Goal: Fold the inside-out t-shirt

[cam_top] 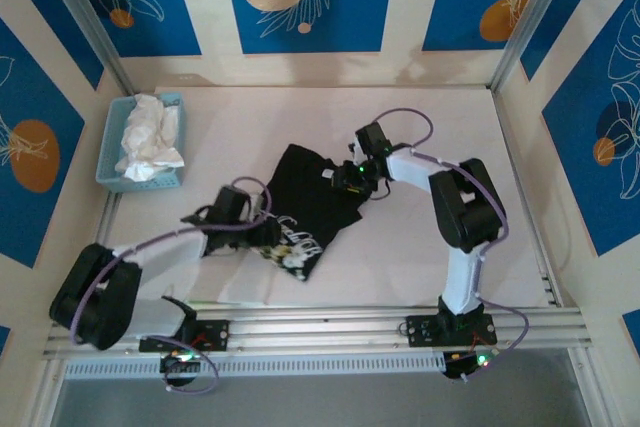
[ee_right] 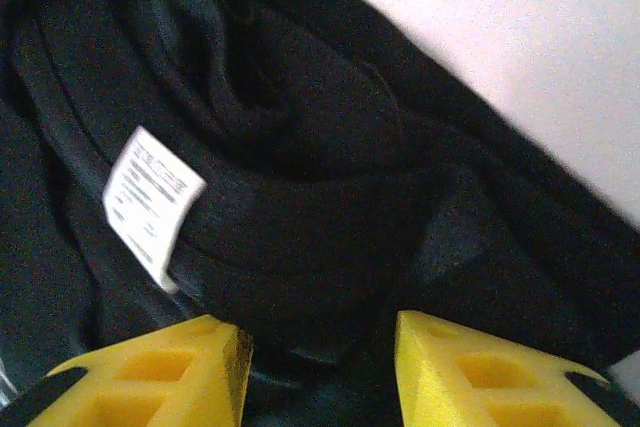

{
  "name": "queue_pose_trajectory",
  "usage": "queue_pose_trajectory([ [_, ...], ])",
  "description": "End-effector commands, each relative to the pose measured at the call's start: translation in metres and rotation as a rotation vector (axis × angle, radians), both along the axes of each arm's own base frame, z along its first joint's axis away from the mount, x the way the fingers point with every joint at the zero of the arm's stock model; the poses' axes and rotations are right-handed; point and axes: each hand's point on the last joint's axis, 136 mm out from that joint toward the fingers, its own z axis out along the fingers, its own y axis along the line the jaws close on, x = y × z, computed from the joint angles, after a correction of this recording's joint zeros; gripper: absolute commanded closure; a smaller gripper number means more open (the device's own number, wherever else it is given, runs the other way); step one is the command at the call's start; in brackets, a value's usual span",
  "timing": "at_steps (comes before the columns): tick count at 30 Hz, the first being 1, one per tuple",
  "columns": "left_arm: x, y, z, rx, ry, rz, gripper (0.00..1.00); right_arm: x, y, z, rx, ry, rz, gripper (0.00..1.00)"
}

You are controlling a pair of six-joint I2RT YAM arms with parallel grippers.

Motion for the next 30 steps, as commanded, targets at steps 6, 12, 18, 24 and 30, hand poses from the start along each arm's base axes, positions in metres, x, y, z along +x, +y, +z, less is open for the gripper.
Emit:
queue_pose_trajectory([
  [6,0.016,-0.007,0.080,-0.026,-0.258,0.013,0.17,0.015,-0.001,0.053,-0.018,-0.156,0.118,0.49],
  [12,0.120,0.036,0.083,-0.043,-0.273,0.227,0.13,0.028,-0.046,0.041,-0.062,-0.080,-0.024,0.26],
  [18,0.190,0.047,0.043,0.041,-0.177,0.224,0.12,0.041,-0.049,0.017,-0.103,-0.020,-0.050,0.23],
  [24,0.217,0.026,0.017,-0.009,-0.080,0.141,0.14,0.038,-0.022,-0.003,-0.053,0.047,0.002,0.24],
  [30,0.219,0.004,0.003,-0.094,-0.026,0.082,0.24,0.030,-0.002,-0.013,-0.016,0.091,0.027,0.30],
])
